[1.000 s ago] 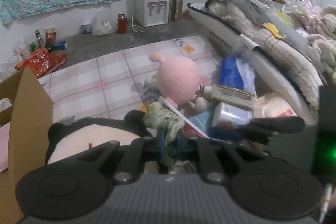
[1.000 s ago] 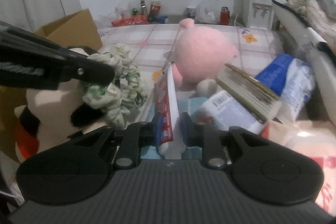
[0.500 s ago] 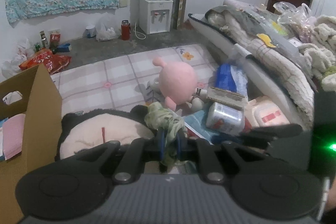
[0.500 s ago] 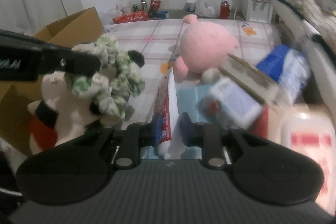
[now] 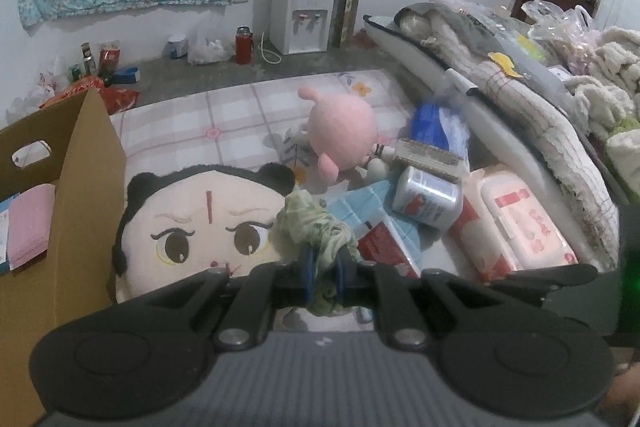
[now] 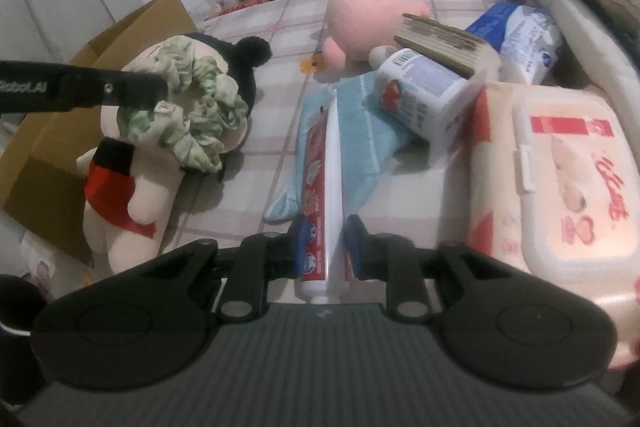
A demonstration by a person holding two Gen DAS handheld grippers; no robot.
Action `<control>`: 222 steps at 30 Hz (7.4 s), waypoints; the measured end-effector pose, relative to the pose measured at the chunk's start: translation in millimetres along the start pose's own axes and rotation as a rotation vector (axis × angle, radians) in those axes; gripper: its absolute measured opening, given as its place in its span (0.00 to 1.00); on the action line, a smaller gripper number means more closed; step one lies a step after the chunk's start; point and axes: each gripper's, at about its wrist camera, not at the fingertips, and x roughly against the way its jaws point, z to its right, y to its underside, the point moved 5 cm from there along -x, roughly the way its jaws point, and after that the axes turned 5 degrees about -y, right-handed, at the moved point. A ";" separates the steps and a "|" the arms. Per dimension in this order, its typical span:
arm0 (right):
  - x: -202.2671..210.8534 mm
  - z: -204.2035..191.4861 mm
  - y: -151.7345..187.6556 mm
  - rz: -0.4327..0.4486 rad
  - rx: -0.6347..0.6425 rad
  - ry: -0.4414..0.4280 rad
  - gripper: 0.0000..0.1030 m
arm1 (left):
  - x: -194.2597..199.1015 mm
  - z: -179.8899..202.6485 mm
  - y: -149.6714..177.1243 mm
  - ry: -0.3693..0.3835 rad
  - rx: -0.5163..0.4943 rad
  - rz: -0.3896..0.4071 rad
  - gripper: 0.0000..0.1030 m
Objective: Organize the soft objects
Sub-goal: 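Grasp the green scrunchie with the left tool while the right tool grasps the toothpaste tube, then carry both items to the cardboard box while the left tool releases the scrunchie inside, then lower the red toothpaste tube into the cardboard box and open the right tool, then move both tools back from the cardboard box to the bed, then close the left tool on the light blue towel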
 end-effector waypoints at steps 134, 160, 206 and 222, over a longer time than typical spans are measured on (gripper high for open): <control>-54.7 -281.7 -202.3 0.207 -0.005 -0.151 0.35 | 2.8 -369.8 -28.9 -0.129 0.656 -0.014 0.64; 208.1 -36.0 3.5 0.360 -0.252 -0.067 0.54 | 167.7 -122.9 -15.3 0.043 0.217 0.163 0.93; 92.3 72.3 14.2 0.306 -0.416 -0.198 0.52 | -91.9 101.7 18.9 -0.029 -0.237 -0.098 0.72; 110.8 77.8 28.1 0.321 -0.421 -0.259 0.52 | -111.2 84.9 21.1 -0.106 -0.066 -0.180 0.21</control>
